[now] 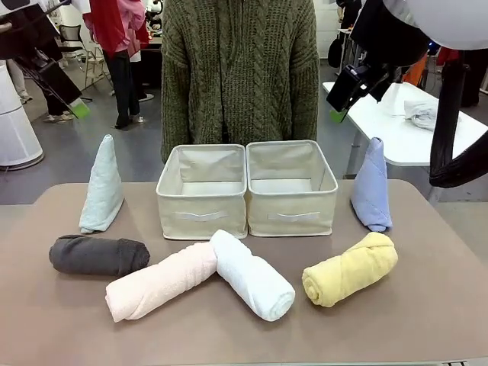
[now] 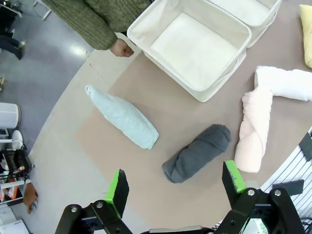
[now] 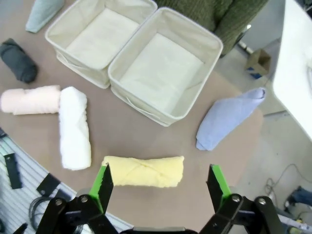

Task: Sort the towels based on their folding style.
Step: Pick up one triangle-folded towel and place it in the left Fabric basket.

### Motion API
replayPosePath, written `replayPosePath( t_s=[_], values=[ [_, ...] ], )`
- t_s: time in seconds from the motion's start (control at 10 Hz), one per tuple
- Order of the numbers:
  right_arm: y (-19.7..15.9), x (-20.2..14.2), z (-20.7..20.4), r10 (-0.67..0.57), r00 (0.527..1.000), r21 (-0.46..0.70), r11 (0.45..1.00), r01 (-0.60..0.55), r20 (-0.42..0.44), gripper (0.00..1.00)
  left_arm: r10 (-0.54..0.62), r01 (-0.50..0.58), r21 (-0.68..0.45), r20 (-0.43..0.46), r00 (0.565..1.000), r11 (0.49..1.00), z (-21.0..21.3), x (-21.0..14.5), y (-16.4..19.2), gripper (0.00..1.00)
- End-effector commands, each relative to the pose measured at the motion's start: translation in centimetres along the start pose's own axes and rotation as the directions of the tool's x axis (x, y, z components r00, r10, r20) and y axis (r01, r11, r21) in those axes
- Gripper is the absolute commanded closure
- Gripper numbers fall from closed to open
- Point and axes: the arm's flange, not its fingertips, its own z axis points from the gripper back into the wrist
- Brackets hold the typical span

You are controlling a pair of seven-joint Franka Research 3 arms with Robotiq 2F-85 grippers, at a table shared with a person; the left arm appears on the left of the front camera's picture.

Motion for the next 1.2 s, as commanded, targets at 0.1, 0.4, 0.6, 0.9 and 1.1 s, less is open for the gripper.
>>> replayPosePath(
  t_s=[0.1,0.4,0.6,0.9,1.1],
  values=[
    [-0.7,-0.3,-0.5,-0.02,1.0,0.011,1.0,0.02,0.01,0.0,-0.001,0.0,-0.013,-0.024,1.0,1.0,-1.5,-0.6,-0.3,0.0],
    [-3.4,0.0,0.3,0.018,1.0,0.313,0.95,-0.012,-0.016,0.0,-0.051,0.047,-0.267,-0.01,0.999,0.963,-0.7,-0.8,2.4,0.0],
    [-11.0,-2.1,0.9,0.074,0.991,0.576,0.808,-0.123,0.109,0.0,-0.097,0.158,-0.488,0.149,0.984,0.858,-0.2,-3.3,7.9,0.0],
    [-23.6,-9.5,0.2,-0.137,0.941,0.718,0.683,-0.137,0.309,0.0,-0.031,0.213,-0.554,0.32,0.947,0.805,-0.2,-8.7,15.8,0.0],
    [-27.6,-14.6,-0.3,-0.196,0.895,0.747,0.635,-0.196,0.401,0.0,0.074,0.183,-0.585,0.388,0.919,0.79,-0.1,-13.6,19.8,0.0]
  ],
)
